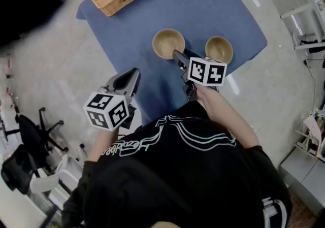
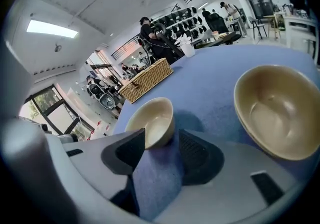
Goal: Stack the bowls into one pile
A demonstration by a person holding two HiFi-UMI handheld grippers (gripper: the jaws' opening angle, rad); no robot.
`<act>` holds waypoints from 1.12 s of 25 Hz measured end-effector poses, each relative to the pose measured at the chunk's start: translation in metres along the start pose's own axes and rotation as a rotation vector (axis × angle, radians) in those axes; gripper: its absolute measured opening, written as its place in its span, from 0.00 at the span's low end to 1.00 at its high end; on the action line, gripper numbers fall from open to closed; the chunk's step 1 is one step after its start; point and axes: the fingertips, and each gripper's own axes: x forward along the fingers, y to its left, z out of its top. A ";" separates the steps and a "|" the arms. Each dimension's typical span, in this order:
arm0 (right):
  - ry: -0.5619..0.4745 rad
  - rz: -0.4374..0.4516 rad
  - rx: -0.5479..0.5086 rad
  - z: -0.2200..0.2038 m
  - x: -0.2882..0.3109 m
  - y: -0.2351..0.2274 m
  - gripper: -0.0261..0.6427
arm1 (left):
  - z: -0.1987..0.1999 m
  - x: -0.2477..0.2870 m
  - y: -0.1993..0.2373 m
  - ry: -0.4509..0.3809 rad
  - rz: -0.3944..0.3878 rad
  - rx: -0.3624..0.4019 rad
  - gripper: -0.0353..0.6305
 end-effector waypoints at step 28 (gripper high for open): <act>-0.064 0.046 0.134 0.008 -0.024 -0.001 0.10 | 0.007 -0.005 -0.021 -0.026 0.008 0.044 0.10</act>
